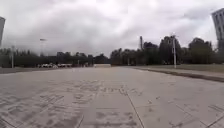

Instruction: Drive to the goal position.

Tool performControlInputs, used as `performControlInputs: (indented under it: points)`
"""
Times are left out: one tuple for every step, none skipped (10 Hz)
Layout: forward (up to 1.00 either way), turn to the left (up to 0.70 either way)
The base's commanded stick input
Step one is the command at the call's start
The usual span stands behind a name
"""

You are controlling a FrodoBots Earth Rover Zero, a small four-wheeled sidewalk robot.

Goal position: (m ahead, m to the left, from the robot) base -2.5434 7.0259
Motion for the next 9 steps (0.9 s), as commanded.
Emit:
performControlInputs:
  points:
    - [0.70,0.01]
    - [0.70,0.01]
    - [0.70,0.01]
    - [0.70,0.01]
    - [0.70,0.01]
    - [0.70,0.01]
    - [0.70,0.01]
    - [0.70,0.01]
    - [0.70,0.01]
